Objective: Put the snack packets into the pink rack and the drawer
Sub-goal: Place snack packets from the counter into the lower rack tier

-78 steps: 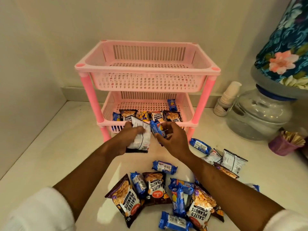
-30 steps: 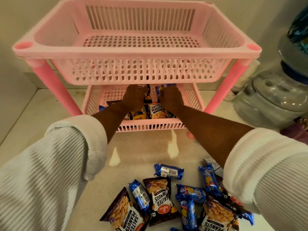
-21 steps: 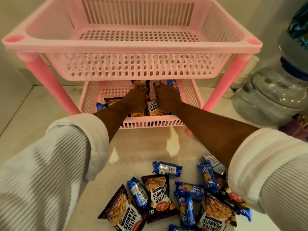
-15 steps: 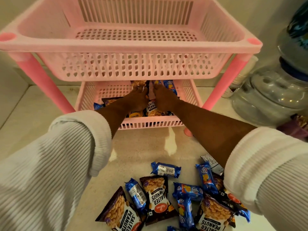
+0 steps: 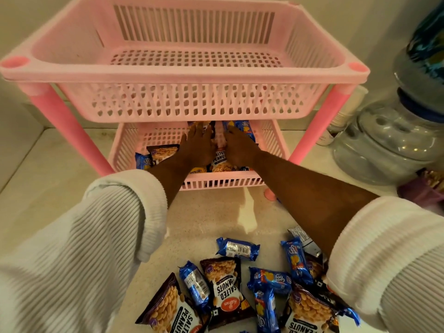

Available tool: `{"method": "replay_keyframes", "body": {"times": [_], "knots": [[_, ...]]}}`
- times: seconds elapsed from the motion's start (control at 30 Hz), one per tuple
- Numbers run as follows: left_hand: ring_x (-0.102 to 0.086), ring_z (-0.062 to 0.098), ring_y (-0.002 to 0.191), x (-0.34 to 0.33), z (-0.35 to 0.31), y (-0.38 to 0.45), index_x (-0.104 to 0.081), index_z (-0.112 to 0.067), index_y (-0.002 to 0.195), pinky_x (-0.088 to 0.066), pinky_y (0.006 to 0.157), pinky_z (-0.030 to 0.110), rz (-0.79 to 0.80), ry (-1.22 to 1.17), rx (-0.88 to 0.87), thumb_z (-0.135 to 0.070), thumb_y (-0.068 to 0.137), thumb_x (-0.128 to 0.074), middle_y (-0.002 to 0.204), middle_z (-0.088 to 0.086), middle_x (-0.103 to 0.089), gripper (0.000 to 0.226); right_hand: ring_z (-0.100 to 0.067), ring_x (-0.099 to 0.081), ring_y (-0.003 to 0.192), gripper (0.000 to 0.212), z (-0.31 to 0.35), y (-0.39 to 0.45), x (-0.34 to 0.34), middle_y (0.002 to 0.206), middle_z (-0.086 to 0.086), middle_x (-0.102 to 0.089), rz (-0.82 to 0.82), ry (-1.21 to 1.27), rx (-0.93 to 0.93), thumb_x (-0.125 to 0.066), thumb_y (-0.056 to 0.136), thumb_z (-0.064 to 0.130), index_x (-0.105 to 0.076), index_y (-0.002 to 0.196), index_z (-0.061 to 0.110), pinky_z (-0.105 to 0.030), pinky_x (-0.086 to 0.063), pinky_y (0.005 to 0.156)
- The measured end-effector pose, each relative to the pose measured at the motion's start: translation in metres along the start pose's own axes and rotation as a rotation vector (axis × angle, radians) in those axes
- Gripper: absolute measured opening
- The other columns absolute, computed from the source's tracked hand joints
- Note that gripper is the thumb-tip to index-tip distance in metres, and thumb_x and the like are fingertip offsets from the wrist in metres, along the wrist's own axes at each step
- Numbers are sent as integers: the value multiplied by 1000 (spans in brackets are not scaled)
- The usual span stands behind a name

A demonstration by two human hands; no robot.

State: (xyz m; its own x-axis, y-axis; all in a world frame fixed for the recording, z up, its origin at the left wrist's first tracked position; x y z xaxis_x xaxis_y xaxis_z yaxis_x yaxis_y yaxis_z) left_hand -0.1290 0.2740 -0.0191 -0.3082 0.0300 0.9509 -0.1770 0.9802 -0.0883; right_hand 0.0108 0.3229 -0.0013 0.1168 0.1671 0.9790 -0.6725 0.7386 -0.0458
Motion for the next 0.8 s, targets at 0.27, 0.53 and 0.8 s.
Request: {"method": "replay_keyframes", "body": {"times": [0.27, 0.53, 0.8], "knots": [[-12, 33, 151, -1, 3, -2, -27, -14, 152, -19, 118, 58, 58, 66, -75, -53, 100, -22, 163, 9, -18, 65, -37, -16, 151, 55, 5, 0, 2, 162, -18, -23, 78, 19, -56, -49, 99, 16, -37, 150, 2, -48, -20, 123], [-6, 30, 152, 7, -4, -3, -26, -22, 154, -10, 121, 57, 51, 81, -53, -52, 101, -23, 165, 5, -12, 61, -34, 3, 154, 60, 5, -6, 4, 167, -14, -2, 140, 54, -72, -47, 102, 19, -24, 156, 7, -51, -14, 125], [-46, 30, 126, 44, -35, -67, -59, -12, 128, -40, 106, 43, -132, 51, -133, -41, 100, -43, 135, 12, -55, 43, -31, -38, 138, 47, 20, -75, 36, 150, -11, -41, -111, 129, -41, -50, 100, 38, -50, 140, 13, -44, -39, 111]]}}
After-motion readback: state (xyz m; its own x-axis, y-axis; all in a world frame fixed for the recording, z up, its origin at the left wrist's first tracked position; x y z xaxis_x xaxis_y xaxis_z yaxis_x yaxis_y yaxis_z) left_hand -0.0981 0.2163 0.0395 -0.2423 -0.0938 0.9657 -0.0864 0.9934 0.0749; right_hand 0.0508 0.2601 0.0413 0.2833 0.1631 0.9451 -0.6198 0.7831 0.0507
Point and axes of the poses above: each hand's wrist, its own y-axis towards the middle knuckle, its own x-axis out of the back of the hand, z = x × y, the point moved 2 cm from there along y, towards the middle knuckle
